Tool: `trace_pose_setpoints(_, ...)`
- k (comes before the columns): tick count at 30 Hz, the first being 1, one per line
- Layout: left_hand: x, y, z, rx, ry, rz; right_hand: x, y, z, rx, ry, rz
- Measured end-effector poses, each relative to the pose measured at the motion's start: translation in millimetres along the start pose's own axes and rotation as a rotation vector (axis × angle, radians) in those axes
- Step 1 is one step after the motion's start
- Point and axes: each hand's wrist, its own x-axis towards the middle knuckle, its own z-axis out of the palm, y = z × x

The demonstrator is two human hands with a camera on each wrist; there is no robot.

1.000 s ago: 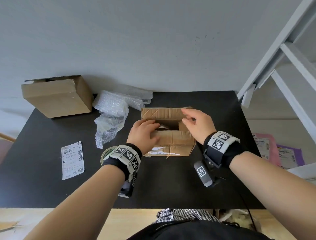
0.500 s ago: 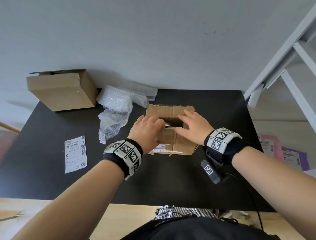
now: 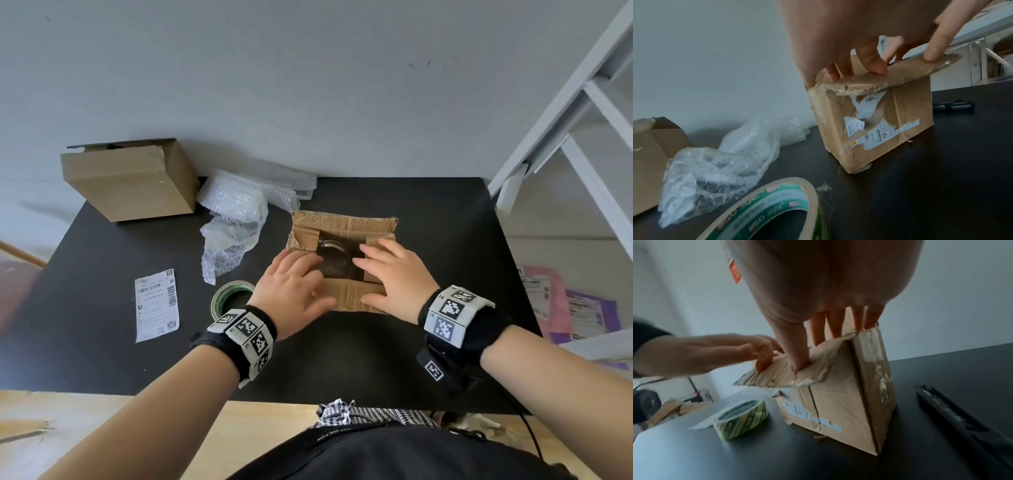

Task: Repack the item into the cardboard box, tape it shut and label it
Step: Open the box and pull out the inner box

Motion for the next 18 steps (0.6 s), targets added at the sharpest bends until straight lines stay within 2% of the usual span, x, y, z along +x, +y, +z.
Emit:
trace_pose_setpoints(5,4,-7,2,0.156,0.059,0.063,3,-10,3,-0.176,-0.014,-0.047)
trace_pose_setpoints(7,10,-9,-4,0.227,0.022,0.085,4,-13,-1,-0.243,0.028,-0.062)
trace_pose_setpoints(9,18,-7,-16,0.325,-0.102,0.123,4,-12,-6,-0.3,0.074,-0.08)
trace_pose_setpoints(11,28,-5,-22,0.39,-0.237,0.157,5,-12,-10,-0.329,0.062,-0.1)
trace_pose_setpoints(13,34,-4,-25,0.434,-0.3,0.156,7,-14,-10,-0.37,0.014,-0.141)
trace_pose_setpoints(15,35,-3,-28,0.473,-0.304,0.149,12,-16,-7,-0.402,-0.01,-0.149)
trace_pose_setpoints(18,33,-3,-37,0.565,-0.271,0.098,13,-18,-7,-0.415,0.023,-0.082)
